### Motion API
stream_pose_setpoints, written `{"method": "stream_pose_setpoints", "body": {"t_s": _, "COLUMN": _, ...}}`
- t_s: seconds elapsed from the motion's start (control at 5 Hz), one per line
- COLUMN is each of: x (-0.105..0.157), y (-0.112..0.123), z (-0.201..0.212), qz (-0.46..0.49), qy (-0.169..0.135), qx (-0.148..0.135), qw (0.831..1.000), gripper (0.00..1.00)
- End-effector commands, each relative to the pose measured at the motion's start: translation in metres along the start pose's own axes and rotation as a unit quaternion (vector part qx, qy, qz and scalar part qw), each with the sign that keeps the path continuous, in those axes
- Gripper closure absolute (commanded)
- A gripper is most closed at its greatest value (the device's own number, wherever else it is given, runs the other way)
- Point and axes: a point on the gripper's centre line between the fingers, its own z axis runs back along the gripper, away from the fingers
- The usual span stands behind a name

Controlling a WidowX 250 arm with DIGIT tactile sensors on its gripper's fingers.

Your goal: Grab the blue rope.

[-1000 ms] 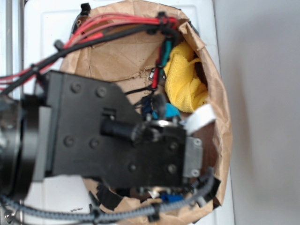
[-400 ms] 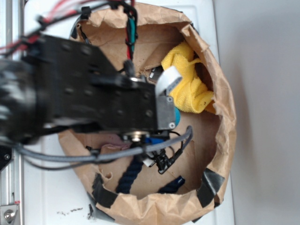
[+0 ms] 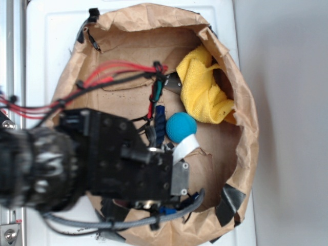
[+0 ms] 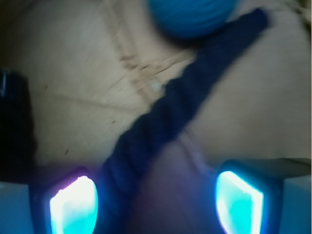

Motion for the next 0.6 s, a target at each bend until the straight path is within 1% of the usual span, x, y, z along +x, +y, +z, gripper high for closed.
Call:
{"method": "stream_pose_setpoints", "body": {"t_s": 0.0, "x": -0.006, "y": -0.010, "z": 0.012, "qz": 0.008, "qy": 0.033, "qx": -0.042, "qw": 0.999, "gripper": 0.00}}
{"method": "stream_pose_setpoints", "body": {"t_s": 0.2, "x": -0.006, "y": -0.009, "z": 0.017, "qz": 0.006, "qy": 0.035, "qx": -0.015, "qw": 0.999, "gripper": 0.81}}
{"method": "stream_pose_setpoints", "body": {"t_s": 0.4, "x": -0.008, "y": -0.004, "z": 0.029, "qz": 0.007, "qy": 0.033, "qx": -0.027, "qw": 0.999, "gripper": 1.00}}
